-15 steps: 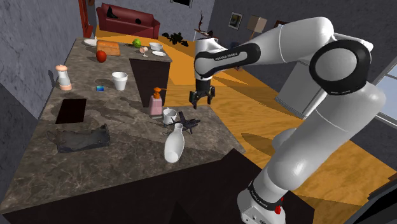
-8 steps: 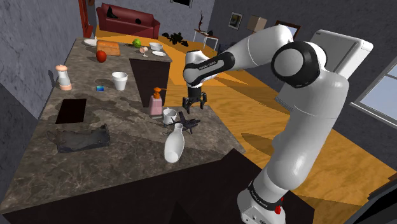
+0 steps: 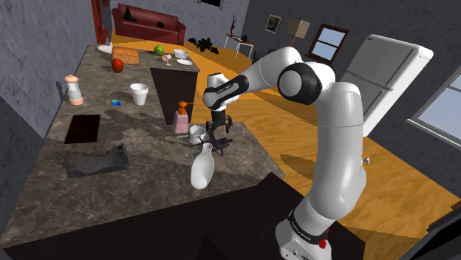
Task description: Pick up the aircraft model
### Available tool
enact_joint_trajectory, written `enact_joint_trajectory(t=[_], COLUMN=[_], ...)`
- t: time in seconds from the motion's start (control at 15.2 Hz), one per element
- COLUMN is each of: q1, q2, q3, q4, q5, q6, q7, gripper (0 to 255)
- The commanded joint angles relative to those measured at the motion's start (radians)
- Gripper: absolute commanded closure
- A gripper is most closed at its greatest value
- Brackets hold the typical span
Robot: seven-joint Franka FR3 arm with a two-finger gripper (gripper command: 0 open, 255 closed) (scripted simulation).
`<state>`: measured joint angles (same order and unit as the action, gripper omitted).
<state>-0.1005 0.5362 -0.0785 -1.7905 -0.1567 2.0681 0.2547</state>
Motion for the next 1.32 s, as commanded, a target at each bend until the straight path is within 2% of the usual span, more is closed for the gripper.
enact_joint_trajectory(t=[0.0, 0.2, 0.86, 0.92, 1.25], q1=[-0.004, -0.016, -0.019, -0.02, -0.02], q2=[0.074, 0.201, 0.28, 0.281, 0.282], q3=[-0.002, -0.005, -0.004, -0.004, -0.004], q4=[0.064, 0.189, 0.211, 0.213, 0.214], q5=[0.005, 0.013, 0.014, 0.014, 0.014], q6=[-0.003, -0.019, 0.038, 0.037, 0.037], q7=[0.006, 0.006, 0.015, 0.014, 0.014], gripper=[0, 0, 0, 255, 255])
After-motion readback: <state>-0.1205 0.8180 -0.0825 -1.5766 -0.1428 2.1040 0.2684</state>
